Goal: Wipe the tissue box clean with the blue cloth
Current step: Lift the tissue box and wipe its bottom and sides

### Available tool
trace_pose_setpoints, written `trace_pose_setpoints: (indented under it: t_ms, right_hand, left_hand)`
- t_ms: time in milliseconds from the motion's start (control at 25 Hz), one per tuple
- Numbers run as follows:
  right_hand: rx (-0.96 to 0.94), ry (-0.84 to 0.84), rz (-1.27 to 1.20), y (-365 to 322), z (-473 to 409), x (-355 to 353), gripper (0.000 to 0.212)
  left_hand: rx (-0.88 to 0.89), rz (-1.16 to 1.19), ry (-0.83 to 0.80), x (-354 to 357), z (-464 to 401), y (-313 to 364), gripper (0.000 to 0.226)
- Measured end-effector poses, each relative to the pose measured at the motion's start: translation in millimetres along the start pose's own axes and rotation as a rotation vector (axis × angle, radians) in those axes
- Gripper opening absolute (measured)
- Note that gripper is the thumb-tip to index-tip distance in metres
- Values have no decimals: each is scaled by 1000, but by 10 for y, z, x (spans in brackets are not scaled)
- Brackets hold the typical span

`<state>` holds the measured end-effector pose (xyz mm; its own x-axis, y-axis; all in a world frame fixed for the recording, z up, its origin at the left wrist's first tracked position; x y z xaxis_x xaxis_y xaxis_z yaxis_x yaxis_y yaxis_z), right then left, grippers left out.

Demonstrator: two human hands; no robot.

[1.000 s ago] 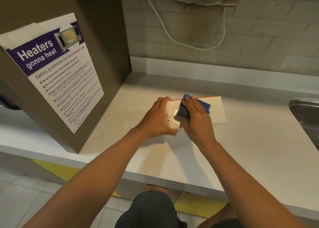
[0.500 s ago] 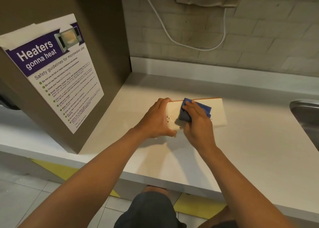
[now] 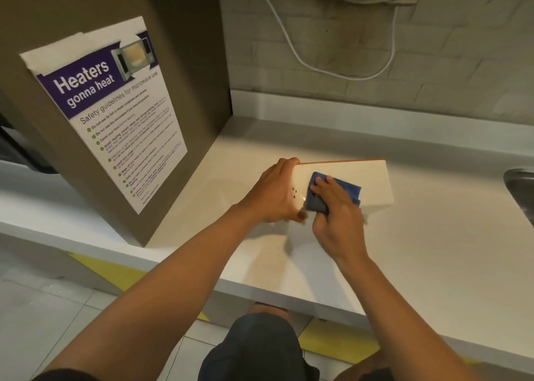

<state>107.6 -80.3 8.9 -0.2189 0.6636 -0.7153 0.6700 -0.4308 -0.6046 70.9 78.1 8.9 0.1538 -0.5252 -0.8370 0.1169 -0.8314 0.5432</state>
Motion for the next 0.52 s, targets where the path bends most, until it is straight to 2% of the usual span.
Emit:
trace_pose_setpoints:
  t_ms: [80, 200, 400, 520]
  right_hand:
    - [-45, -57, 21, -64, 226, 114, 57]
    - [-75, -29, 50, 89, 442, -12, 52]
    - [63, 105, 7, 267, 191, -207, 51]
    - [16, -11, 5, 72, 261, 26, 52]
  left_hand:
    - [45, 11, 11, 18, 27, -2, 104]
    - [65, -46, -3, 27, 41, 12, 106]
    - [8, -43, -31, 4, -11, 2, 116]
    - [-11, -17, -25, 3, -15, -4, 113]
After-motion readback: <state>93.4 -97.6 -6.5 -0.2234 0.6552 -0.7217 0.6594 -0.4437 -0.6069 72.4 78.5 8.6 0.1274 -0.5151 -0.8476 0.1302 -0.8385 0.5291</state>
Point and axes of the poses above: each hand's wrist, its own z-axis away from the middle knuckle, its own x-axis out of the palm, y = z × x, the point moved 4 cm from there along -z, towards the middle knuckle, and after that the axes turned 8 degrees about -y, right-handed, at the moved point
